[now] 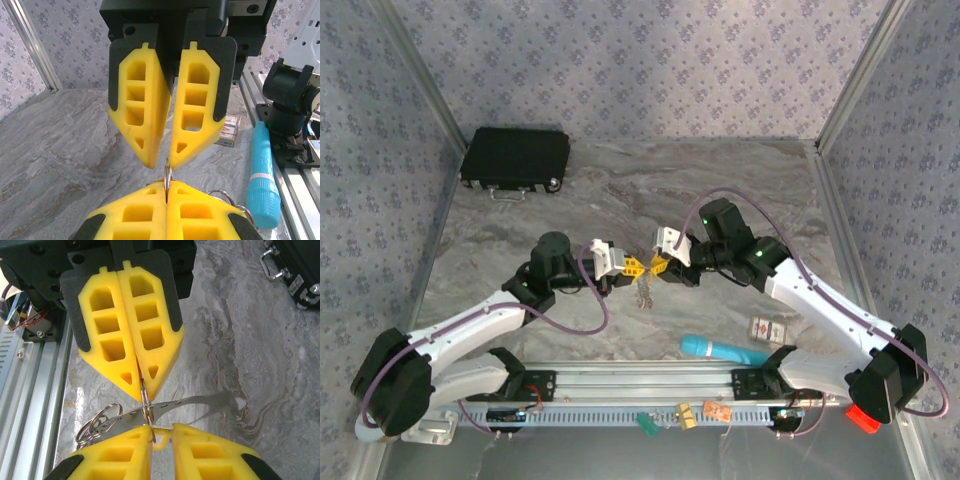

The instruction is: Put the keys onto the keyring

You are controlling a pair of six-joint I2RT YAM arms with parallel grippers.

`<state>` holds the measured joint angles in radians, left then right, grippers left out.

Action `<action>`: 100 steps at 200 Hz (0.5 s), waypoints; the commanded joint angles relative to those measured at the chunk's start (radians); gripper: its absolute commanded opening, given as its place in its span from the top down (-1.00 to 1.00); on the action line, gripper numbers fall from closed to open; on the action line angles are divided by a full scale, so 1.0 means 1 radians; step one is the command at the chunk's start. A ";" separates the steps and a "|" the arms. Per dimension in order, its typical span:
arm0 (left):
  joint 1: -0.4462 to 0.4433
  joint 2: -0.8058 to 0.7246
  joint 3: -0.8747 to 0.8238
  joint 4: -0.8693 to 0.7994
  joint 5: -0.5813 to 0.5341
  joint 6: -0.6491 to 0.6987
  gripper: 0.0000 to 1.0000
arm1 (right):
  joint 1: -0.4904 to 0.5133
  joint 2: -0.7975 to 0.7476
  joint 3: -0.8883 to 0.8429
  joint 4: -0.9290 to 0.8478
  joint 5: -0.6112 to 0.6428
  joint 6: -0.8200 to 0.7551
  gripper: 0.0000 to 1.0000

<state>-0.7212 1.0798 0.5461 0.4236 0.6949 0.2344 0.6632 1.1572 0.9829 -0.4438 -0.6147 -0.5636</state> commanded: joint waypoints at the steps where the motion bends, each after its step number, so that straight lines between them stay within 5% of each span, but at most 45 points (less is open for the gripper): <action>1: -0.005 -0.026 -0.014 0.073 0.034 -0.008 1.00 | -0.002 -0.012 0.000 -0.006 -0.022 0.007 0.87; 12: -0.004 -0.026 -0.015 0.083 0.035 -0.012 1.00 | -0.001 -0.010 0.003 -0.011 -0.014 0.008 1.00; 100: -0.007 -0.047 -0.010 0.174 0.047 -0.063 1.00 | 0.020 0.062 0.031 -0.043 0.053 0.024 1.00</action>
<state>-0.7204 1.0737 0.5304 0.4713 0.6914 0.1982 0.6807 1.2194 0.9936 -0.4526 -0.5835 -0.5598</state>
